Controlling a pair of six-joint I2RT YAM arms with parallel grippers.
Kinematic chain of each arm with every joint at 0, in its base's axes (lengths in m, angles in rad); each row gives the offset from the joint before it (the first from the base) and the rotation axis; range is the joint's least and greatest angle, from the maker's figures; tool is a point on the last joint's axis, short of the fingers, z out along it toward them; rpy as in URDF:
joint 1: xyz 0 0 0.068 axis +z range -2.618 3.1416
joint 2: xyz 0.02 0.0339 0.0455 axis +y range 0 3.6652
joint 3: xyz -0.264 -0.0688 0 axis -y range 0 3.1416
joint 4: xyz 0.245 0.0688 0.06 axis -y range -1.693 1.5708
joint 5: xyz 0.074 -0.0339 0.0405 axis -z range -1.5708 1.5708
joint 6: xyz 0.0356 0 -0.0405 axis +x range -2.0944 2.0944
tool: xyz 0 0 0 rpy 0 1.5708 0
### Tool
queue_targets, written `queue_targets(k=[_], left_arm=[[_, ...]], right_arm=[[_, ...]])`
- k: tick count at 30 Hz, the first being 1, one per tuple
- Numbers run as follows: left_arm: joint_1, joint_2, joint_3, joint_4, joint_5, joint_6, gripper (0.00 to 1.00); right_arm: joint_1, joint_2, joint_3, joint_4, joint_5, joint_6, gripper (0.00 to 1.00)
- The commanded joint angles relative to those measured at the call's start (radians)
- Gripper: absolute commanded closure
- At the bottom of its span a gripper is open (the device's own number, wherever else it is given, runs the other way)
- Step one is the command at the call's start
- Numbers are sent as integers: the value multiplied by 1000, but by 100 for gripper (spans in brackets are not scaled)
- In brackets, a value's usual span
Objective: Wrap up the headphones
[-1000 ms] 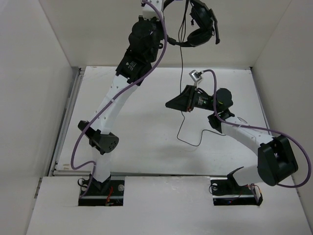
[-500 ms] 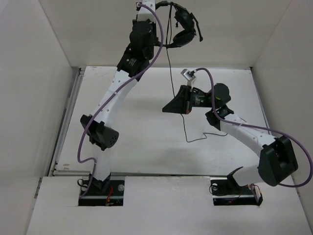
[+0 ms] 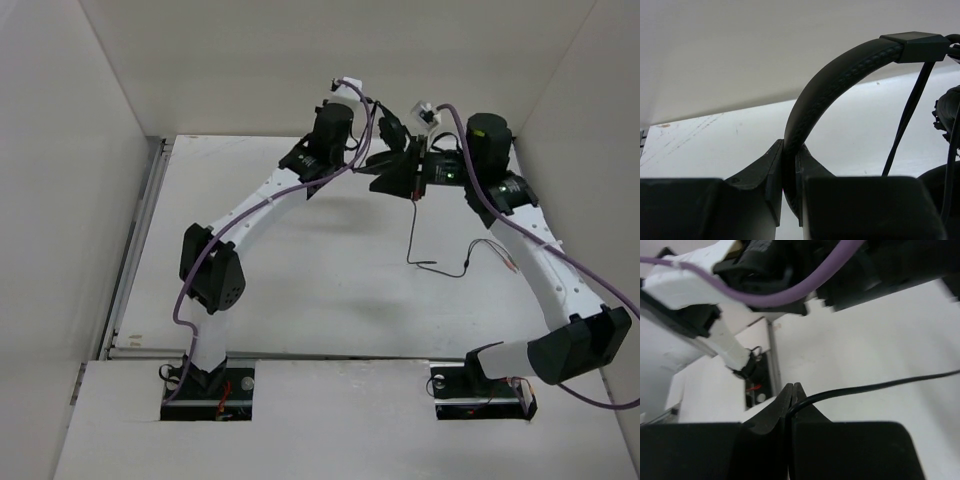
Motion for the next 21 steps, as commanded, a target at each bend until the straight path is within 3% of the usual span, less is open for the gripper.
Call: queue_targets(k=[1,4,7,21], left_arm=[[-6,-160,-41,115,-18,2,99],[-17,-188,-101,117,-15,8,99],[-29,-208,-137,117,-15,13,99],[-124,-284,-342,111,-1,15,99]], right_arm=[[-60,-39,147,-380,89,-387,98],[-60,-38,205,-572,265,-627,99],[-32,-42,213,-626,470,-777,100],[-19,-33,341,-438,1003,-1063,100]])
